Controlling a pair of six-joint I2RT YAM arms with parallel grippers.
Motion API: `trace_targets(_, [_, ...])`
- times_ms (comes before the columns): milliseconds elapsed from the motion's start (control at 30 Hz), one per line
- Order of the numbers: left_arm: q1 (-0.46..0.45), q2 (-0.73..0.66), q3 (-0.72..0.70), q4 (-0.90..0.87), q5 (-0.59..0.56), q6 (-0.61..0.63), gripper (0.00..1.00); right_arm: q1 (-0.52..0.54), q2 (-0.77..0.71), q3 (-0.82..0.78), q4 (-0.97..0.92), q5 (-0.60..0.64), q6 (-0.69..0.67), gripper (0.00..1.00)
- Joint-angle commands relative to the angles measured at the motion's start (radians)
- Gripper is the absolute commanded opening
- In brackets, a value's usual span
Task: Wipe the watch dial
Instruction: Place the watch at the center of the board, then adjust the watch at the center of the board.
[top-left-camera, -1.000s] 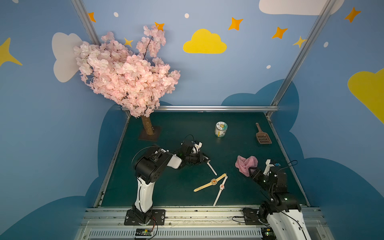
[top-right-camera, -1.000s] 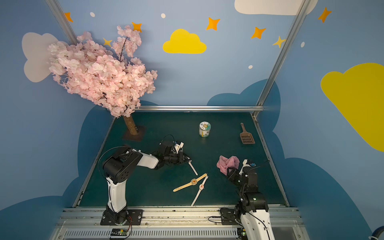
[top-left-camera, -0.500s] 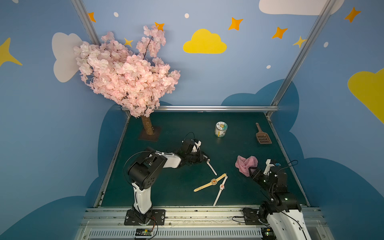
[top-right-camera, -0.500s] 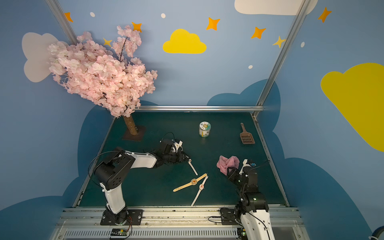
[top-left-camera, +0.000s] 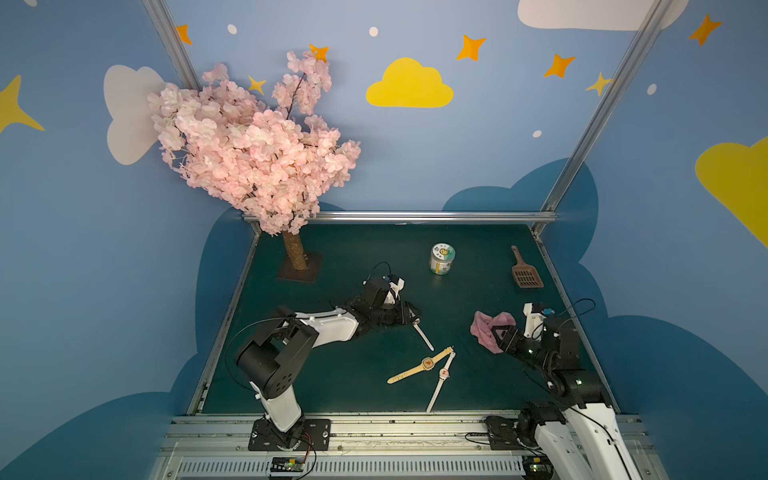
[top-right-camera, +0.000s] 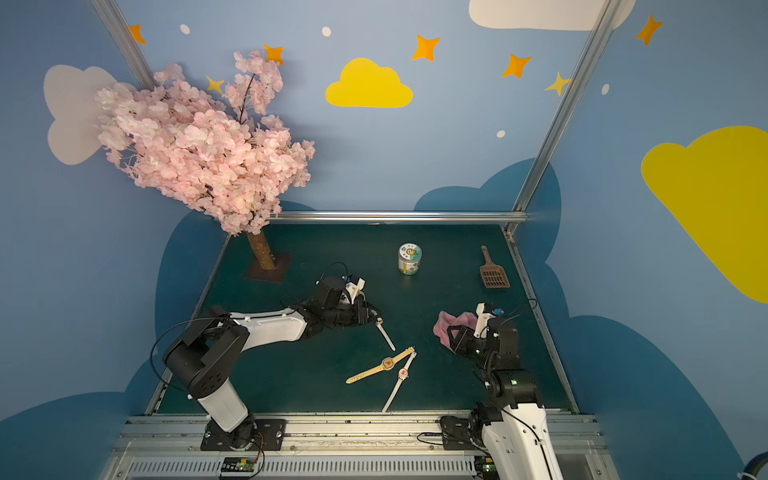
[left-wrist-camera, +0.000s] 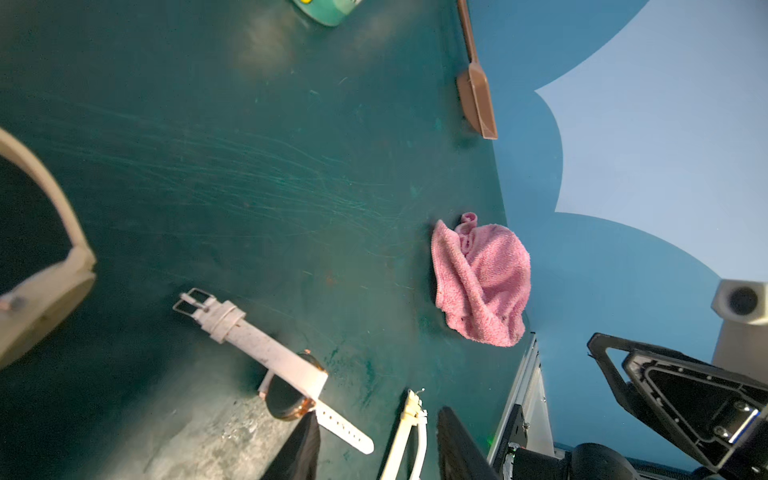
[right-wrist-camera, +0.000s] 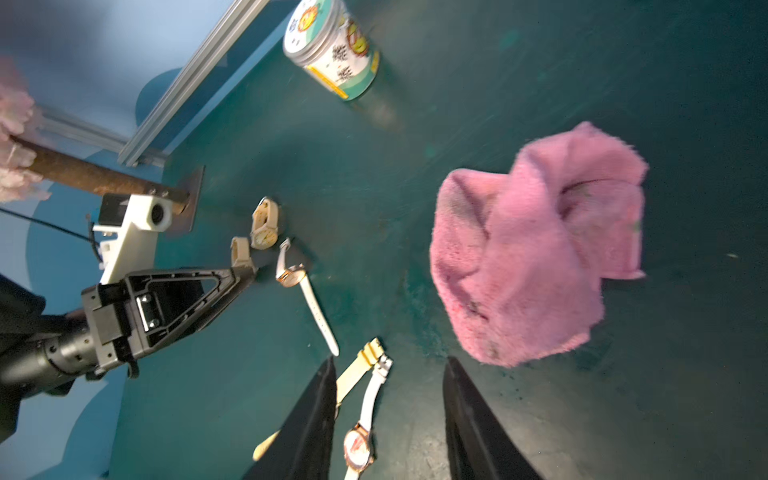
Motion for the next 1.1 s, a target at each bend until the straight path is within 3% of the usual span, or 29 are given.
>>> trace_targets(0, [-0.001,-0.066,-0.039,-0.051,-0.045,0.026,0.48,0.108,0.081,0.041,0.036,-0.048,-0.064,0.39])
trace_targets(200, [0.004,-0.244,-0.107,-0.139,-0.132,0.064,0.49,0.391,0.264,0.045,0.171,0.083,-0.061,0.39])
trace_targets(433, [0.052,-0.449,-0.208,-0.196,-0.241,0.075,0.51,0.651,0.601,0.156,0.198,0.257,-0.076,0.36])
trace_targets(700, [0.088,-0.540,-0.271,-0.207,-0.224,0.075,0.51,0.725,0.954,0.417,0.054,0.308,-0.128,0.30])
trace_targets(1067, [0.099,-0.595,-0.309,-0.209,-0.226,0.072,0.51,0.718,1.133,0.533,0.026,0.349,-0.167,0.29])
